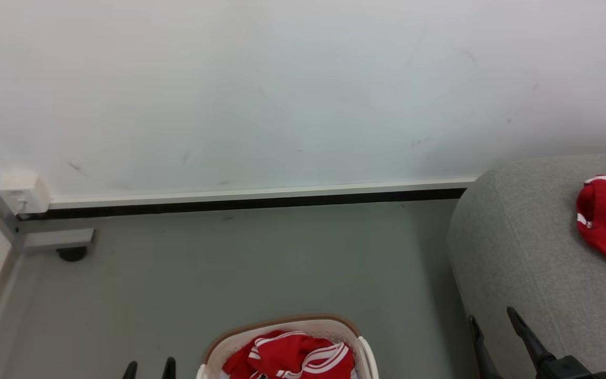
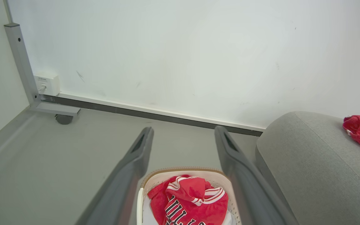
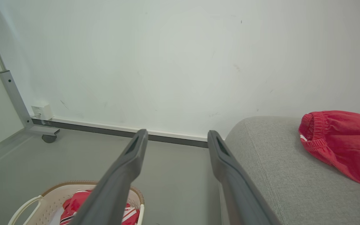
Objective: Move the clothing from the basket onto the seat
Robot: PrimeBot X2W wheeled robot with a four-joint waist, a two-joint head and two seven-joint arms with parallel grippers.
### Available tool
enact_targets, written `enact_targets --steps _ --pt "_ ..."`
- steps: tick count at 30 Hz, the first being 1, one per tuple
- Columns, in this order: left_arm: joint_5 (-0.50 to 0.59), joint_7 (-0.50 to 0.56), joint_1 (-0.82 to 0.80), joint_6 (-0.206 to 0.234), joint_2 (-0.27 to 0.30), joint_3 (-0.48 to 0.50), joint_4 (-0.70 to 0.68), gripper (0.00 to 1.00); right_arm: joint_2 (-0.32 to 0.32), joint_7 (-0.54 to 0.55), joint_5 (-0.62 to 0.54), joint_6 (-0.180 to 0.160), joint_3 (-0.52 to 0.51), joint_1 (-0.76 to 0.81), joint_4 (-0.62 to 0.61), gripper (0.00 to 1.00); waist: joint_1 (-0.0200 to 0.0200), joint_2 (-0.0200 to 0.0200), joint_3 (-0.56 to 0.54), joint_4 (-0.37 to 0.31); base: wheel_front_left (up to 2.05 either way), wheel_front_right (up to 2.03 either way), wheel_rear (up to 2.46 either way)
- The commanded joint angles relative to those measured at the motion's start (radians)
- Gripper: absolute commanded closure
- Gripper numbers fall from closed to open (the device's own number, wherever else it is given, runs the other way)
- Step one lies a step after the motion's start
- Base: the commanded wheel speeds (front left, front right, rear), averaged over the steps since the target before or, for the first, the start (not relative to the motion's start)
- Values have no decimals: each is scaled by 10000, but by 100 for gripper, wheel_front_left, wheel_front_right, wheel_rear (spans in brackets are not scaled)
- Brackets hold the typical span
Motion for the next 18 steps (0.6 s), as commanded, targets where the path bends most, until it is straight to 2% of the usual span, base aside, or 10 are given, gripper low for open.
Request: enact_targets --steps 1,11,18 --pt "129 -3 -61 -33 15 54 -31 0 -40 2 -46 -22 36 -106 38 0 1 0 83 -156 0 0 0" --pt "111 -1 -1356 -21 577 -750 482 0 -37 2 45 -22 229 -630 -137 0 1 0 1016 -1400 0 0 0" --pt "155 303 -3026 -23 1146 -1486 2394 0 -32 2 466 -22 353 -1058 -474 0 1 0 2187 -2318 0 0 0"
